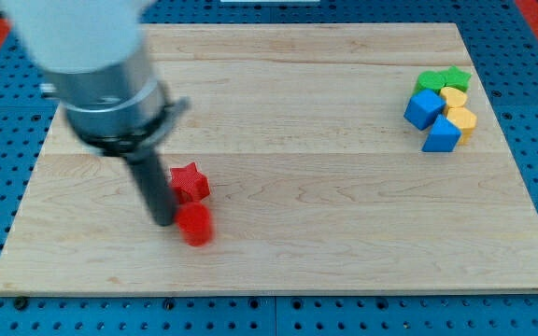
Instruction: Move the red star to the left of the green circle
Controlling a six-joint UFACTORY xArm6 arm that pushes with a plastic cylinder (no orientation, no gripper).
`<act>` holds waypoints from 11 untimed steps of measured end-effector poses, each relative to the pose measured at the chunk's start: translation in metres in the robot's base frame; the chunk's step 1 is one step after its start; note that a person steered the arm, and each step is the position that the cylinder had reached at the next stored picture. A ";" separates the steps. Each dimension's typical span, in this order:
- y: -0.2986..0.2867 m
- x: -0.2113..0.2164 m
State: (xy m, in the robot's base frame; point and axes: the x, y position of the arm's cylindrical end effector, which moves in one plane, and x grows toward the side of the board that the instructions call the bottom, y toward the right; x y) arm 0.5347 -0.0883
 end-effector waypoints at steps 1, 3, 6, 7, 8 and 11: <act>0.082 -0.014; 0.069 -0.007; -0.039 -0.013; 0.048 -0.038; 0.135 -0.072; 0.065 -0.072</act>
State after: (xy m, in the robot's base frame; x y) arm 0.4629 -0.0233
